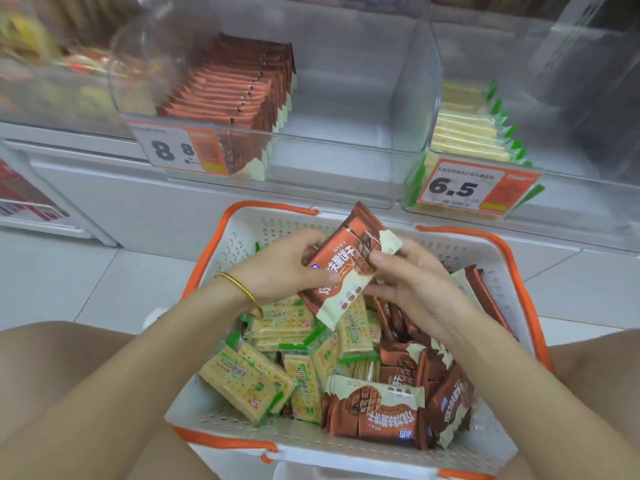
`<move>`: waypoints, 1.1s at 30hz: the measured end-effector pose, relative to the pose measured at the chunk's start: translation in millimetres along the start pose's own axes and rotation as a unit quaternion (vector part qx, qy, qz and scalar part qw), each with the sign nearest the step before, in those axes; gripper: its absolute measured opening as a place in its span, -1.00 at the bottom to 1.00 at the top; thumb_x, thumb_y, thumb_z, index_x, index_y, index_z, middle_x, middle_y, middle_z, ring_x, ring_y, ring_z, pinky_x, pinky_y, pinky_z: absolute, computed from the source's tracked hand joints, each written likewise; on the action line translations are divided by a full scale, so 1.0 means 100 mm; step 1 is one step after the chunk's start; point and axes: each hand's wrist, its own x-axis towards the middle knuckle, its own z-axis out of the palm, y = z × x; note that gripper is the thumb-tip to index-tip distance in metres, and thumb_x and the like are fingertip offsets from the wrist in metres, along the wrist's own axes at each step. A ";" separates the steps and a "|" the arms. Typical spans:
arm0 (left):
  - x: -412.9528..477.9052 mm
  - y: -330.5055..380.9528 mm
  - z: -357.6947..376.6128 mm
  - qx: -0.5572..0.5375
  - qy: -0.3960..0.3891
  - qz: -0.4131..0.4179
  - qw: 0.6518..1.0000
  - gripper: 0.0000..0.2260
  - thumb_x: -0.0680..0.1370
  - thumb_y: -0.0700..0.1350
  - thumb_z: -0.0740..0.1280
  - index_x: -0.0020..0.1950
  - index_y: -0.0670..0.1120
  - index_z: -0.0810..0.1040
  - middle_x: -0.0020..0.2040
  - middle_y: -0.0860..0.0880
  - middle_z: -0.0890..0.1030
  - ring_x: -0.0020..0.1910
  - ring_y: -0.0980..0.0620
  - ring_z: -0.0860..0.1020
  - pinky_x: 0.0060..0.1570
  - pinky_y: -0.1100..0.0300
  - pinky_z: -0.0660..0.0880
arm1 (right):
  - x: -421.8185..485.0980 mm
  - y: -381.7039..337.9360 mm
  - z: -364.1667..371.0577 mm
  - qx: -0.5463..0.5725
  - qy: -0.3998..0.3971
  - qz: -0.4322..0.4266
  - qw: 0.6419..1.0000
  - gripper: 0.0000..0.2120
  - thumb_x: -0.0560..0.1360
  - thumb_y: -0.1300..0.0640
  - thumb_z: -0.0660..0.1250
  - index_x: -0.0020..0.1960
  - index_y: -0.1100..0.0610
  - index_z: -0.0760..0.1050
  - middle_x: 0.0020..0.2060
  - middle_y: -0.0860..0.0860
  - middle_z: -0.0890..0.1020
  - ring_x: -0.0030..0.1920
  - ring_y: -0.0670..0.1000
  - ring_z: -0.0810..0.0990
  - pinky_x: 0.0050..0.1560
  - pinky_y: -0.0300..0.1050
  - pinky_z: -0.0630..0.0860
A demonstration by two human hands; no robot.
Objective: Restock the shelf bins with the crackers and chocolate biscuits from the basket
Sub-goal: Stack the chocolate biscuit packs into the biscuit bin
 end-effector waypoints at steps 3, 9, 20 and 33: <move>-0.08 0.17 -0.32 0.017 -0.008 0.032 0.999 -0.74 0.45 -0.28 0.42 0.10 -0.11 0.52 -0.02 -0.10 0.65 -0.17 0.10 0.63 -0.22 0.20 0.60 | 0.03 -0.21 0.03 -0.010 -0.050 -0.036 0.998 -0.30 0.11 -0.06 0.64 0.16 0.12 0.48 -0.05 0.08 0.67 -0.16 0.04 0.67 -0.36 -0.19 0.59; -0.27 0.54 -1.02 0.080 0.162 0.133 0.974 -0.68 0.35 -0.28 0.51 -0.03 0.05 0.56 -0.16 -0.03 0.67 -0.24 -0.06 0.65 -0.19 0.00 0.61 | 0.27 -0.95 0.58 -0.274 -0.088 -0.154 0.945 -0.62 0.28 0.14 0.54 0.05 0.00 0.53 -0.31 -0.06 0.64 -0.36 -0.09 0.53 -0.47 -0.29 0.40; -0.06 0.09 -1.70 0.212 0.501 0.188 0.818 -0.61 0.42 -0.25 0.37 0.25 -0.12 0.46 0.13 -0.05 0.45 0.15 -0.02 0.43 0.19 0.16 0.42 | 1.24 -1.55 1.43 -0.413 -0.028 -0.289 0.863 -0.76 0.45 0.24 0.41 -0.11 -0.03 0.40 -0.25 -0.09 0.50 -0.34 -0.14 0.54 -0.48 -0.22 0.49; -0.03 0.04 -1.55 0.316 0.484 0.149 0.803 -0.64 0.31 -0.32 0.16 0.01 -0.10 0.60 0.04 -0.11 0.54 0.07 -0.20 0.46 0.05 -0.15 0.42 | 1.51 -1.21 1.83 -0.730 -0.021 -0.219 0.647 -0.86 0.44 0.05 0.41 -0.07 0.10 0.55 -0.09 -0.03 0.52 -0.01 0.03 0.49 -0.05 -0.10 0.46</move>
